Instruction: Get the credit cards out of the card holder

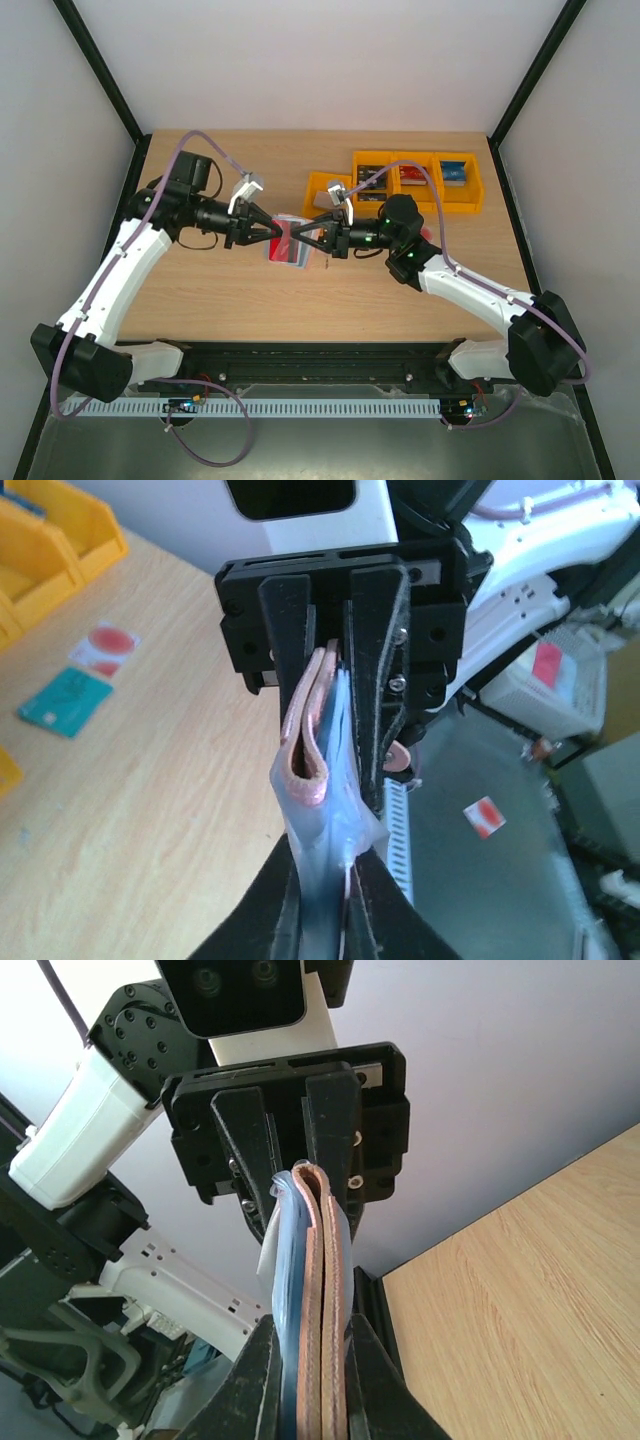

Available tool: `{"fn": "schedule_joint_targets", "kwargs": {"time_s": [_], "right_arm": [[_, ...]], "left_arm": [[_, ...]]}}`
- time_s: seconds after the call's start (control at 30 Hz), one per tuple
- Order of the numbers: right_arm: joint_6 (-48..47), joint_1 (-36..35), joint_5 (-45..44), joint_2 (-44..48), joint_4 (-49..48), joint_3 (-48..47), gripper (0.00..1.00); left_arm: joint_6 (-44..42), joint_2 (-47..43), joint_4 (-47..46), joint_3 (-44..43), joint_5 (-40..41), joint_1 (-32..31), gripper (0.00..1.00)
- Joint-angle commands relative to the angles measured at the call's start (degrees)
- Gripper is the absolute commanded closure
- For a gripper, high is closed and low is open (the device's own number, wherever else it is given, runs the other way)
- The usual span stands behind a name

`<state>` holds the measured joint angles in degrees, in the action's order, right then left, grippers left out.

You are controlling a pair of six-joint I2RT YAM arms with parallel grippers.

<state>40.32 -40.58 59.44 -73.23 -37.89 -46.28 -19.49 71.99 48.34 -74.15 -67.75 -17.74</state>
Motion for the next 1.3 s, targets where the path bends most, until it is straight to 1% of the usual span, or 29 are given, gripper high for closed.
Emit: {"fn": "schedule_joint_targets", "kwargs": {"time_s": [0.0, 0.07, 0.1, 0.13, 0.2, 0.23, 0.37, 0.4, 0.43, 0.47, 0.5, 0.53, 0.57, 0.63, 0.7, 0.77, 0.8, 0.9, 0.93, 1.03, 1.27], "right_arm": [[-0.4, -1.7, 0.7, 0.7, -7.5, -2.7, 0.90], [-2.4, -1.7, -0.7, 0.8, -4.4, -2.7, 0.69], [-3.3, -1.7, -1.2, 0.8, -2.7, -2.8, 0.63], [-3.6, -1.7, -1.7, 0.7, -1.3, -2.7, 0.60], [-5.2, -1.7, -2.4, 0.6, 0.6, -2.4, 0.60], [-5.2, -1.7, -2.8, 0.6, 0.9, -2.1, 0.64], [-4.7, -1.7, -2.8, 0.2, 0.7, -1.2, 0.90], [-4.7, -1.7, -2.7, 0.3, 0.4, -1.1, 0.95], [-4.6, -1.7, -2.7, 0.4, 0.0, -1.0, 0.98], [-4.7, -1.7, -3.1, 0.6, -0.1, -1.0, 0.98], [-4.8, -1.7, -4.2, 1.0, -0.1, -0.9, 0.98], [-5.1, -1.6, -5.9, 1.5, 0.7, -0.9, 0.98], [-5.7, -1.5, -8.4, 1.9, 2.4, -1.1, 0.98], [-6.7, -1.2, -13.8, 2.5, 6.5, -1.6, 0.98], [-6.3, -0.9, -16.9, 2.7, 7.4, -1.6, 0.98], [-5.3, -0.9, -17.1, 2.4, 7.4, -1.7, 0.98], [-4.9, -0.9, -16.7, 2.0, 7.3, -2.1, 0.98], [-4.2, -0.9, -15.5, 0.9, 6.0, -2.7, 0.98], [-4.2, -0.9, -15.3, 0.8, 5.2, -2.6, 0.98], [-2.5, -0.9, -14.8, 0.3, 3.5, -2.5, 0.98], [-2.1, -0.9, -13.5, -0.6, 3.6, -3.0, 0.98]], "left_arm": [[-0.2, 1.6, -1.1, 0.8, 3.1, -0.9, 0.97], [-1.0, 1.5, -0.1, -0.1, 2.9, -0.6, 0.98], [-1.3, 1.5, 0.2, -0.4, 2.6, -0.4, 0.98], [-1.3, 1.4, 0.2, -0.6, 2.2, 0.3, 0.98], [-1.4, 1.4, 0.5, -1.0, 0.7, 1.2, 0.98], [-1.5, 1.4, 0.5, -1.3, 0.4, 1.5, 0.98], [-1.5, 1.3, 0.7, -1.7, -0.1, 2.1, 0.98], [-1.2, 1.3, 0.6, -1.6, 0.1, 2.1, 0.98], [-0.3, 1.2, 0.0, -1.5, 0.8, 2.1, 0.97], [1.1, 1.2, -1.1, -1.3, 1.9, 2.3, 0.88], [2.8, 0.9, -2.2, -1.2, 3.6, 2.6, 0.70], [4.7, 0.8, -3.4, -1.3, 5.8, 3.1, 0.56], [6.3, 0.7, -4.5, -1.7, 8.3, 3.9, 0.49], [7.6, 0.6, -5.1, -3.2, 13.1, 5.6, 0.46], [8.2, 0.7, -4.3, -5.2, 16.1, 6.7, 0.46], [7.8, 0.8, -3.1, -6.8, 16.3, 6.9, 0.48], [7.9, 0.8, -2.9, -7.1, 15.1, 6.8, 0.51], [8.1, 0.9, -2.6, -7.1, 9.9, 6.4, 0.69], [8.1, 0.9, -2.6, -6.9, 9.7, 6.0, 0.73], [8.0, 1.0, -3.0, -6.1, 11.0, 4.5, 0.81], [6.9, 1.8, -2.7, -6.4, 10.1, 2.7, 0.81]]}}
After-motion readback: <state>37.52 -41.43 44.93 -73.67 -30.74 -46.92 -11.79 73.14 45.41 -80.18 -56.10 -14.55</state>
